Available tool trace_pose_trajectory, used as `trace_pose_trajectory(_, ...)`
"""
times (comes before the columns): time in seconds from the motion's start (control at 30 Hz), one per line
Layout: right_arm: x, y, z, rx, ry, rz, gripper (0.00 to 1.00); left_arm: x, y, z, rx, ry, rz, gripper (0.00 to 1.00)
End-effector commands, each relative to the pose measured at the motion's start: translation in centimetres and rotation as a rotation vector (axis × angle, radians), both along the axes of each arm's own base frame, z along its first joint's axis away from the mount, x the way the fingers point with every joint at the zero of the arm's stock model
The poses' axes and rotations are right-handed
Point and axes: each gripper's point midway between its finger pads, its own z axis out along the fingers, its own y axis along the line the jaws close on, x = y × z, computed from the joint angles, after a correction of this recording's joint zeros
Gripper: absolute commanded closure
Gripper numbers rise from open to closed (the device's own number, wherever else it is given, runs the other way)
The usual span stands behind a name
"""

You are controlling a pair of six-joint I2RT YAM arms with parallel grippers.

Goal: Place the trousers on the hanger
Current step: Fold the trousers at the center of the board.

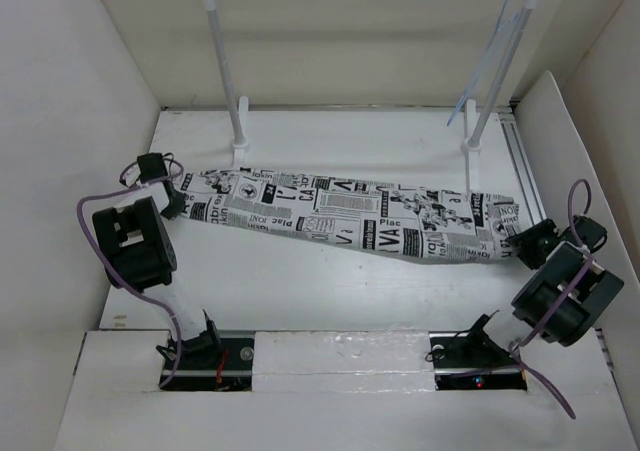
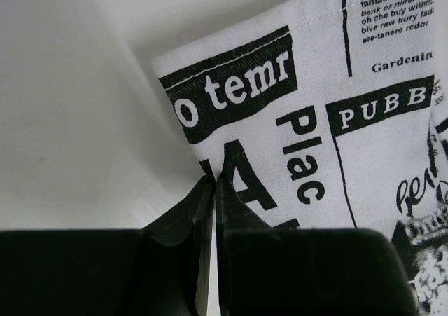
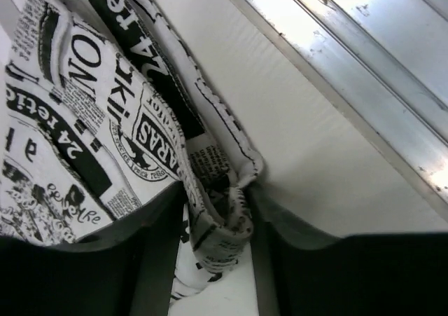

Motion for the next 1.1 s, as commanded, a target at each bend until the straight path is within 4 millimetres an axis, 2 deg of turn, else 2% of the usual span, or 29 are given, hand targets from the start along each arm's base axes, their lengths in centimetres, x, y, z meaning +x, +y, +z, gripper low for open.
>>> trace_pose_trajectory(0.0, -0.9, -0.3, -1.1, 0.007, 0.059, -0.007, 0.55, -4.3, 1.1, 0.4, 0.087, 0.111, 0.022, 1.0)
trace_pose_trajectory(0.03, -1.4, -0.5, -0.8, -0.001, 0.073, -0.016, 0.75, -5.1, 1.0, 0.4, 0.092, 0.125, 0.026, 1.0)
trace_pose_trajectory(0.1, -2.1, -0.7, -0.5, -0.016, 0.079, -0.018, 0.88, -6.5, 1.0, 1.1, 0.112, 0.129, 0.033, 1.0)
trace_pose_trajectory(0.13, -3.1, -0.7, -0.6, 0.007, 0.099, -0.041, 1.0, -7.5, 0.8, 1.1, 0.114, 0.156, 0.037, 1.0)
trace_pose_trajectory(0.23, -4.2, -0.6, 1.4, -0.025, 0.061, -0.062, 1.0, -10.3, 0.6, 1.9, 0.137, 0.208, 0.044, 1.0)
trace_pose_trajectory(0.27, -4.3, -1.0, 3.3, -0.075, 0.02, -0.079, 1.0, -11.5, 0.7, 2.6, 0.163, 0.218, 0.055, 1.0)
trace_pose_trajectory(0.33, -4.8, -0.9, 4.9, -0.103, 0.023, -0.09, 1.0, -13.9, 0.9, 3.0, 0.17, 0.265, 0.096, 1.0)
trace_pose_trajectory(0.4, -5.1, -1.0, 6.0, -0.145, 0.02, -0.081, 1.0, -14.8, 0.7, 4.4, 0.168, 0.234, 0.089, 1.0)
trace_pose_trajectory(0.43, -5.4, -1.1, 5.9, -0.152, 0.038, -0.082, 1.0, -15.0, 1.0, 5.1, 0.185, 0.215, 0.131, 1.0)
trace_pose_trajectory(0.47, -5.5, -1.6, 6.0, -0.182, 0.054, -0.071, 0.98, -15.0, 1.3, 6.4, 0.211, 0.176, 0.153, 1.0)
trace_pose_trajectory(0.5, -5.2, -1.8, 5.8, -0.192, 0.046, -0.049, 0.71, -15.0, 0.6, 6.7, 0.214, 0.177, 0.139, 1.0)
trace_pose_trajectory(0.53, -5.3, -1.6, 5.3, -0.176, 0.056, -0.04, 0.57, -14.8, 0.3, 7.0, 0.21, 0.161, 0.153, 1.0)
trace_pose_trajectory(0.57, -5.4, -1.5, 5.0, -0.173, 0.064, -0.033, 0.4, -14.3, 0.1, 7.7, 0.194, 0.13, 0.151, 0.95)
trace_pose_trajectory(0.6, -5.4, -1.4, 4.8, -0.173, 0.066, -0.028, 0.1, -14.1, -0.3, 8.1, 0.176, 0.12, 0.14, 0.86)
trace_pose_trajectory(0.63, -5.5, -1.3, 4.7, -0.168, 0.072, -0.025, 0.05, -13.5, -0.6, 8.6, 0.157, 0.103, 0.119, 0.7)
trace_pose_trajectory(0.67, -5.8, -1.2, 4.6, -0.169, 0.084, -0.023, 0.0, -12.4, -0.9, 9.5, 0.138, 0.074, 0.089, 0.62)
trace_pose_trajectory(0.73, -6.1, -1.4, 5.2, -0.187, 0.081, -0.038, 0.0, -11.5, -1.6, 10.6, 0.113, 0.034, 0.071, 0.48)
trace_pose_trajectory(0.83, -6.2, -0.9, 3.7, -0.161, 0.072, -0.064, 0.0, -9.2, -4.1, 12.5, 0.055, -0.07, -0.002, 0.45)
trace_pose_trajectory(0.87, -6.2, -0.4, 2.8, -0.119, 0.076, -0.063, 0.0, -8.4, -6.0, 13.2, 0.032, -0.107, -0.065, 0.45)
trace_pose_trajectory(0.93, -6.1, 0.1, 1.6, -0.077, 0.086, -0.049, 0.0, -7.3, -8.3, 14.1, 0.009, -0.169, -0.151, 0.45)
trace_pose_trajectory(0.97, -6.4, 0.5, 0.5, -0.035, 0.116, -0.043, 0.0, -7.2, -10.6, 13.6, -0.003, -0.169, -0.231, 0.46)
trace_pose_trajectory(1.03, -6.9, 1.1, -0.5, -0.002, 0.147, -0.043, 0.0, -6.8, -13.4, 14.0, -0.02, -0.235, -0.329, 0.46)
trace_pose_trajectory(1.07, -6.9, 1.3, -0.8, 0.012, 0.143, -0.047, 0.0, -7.5, -14.8, 12.5, -0.047, -0.217, -0.374, 0.46)
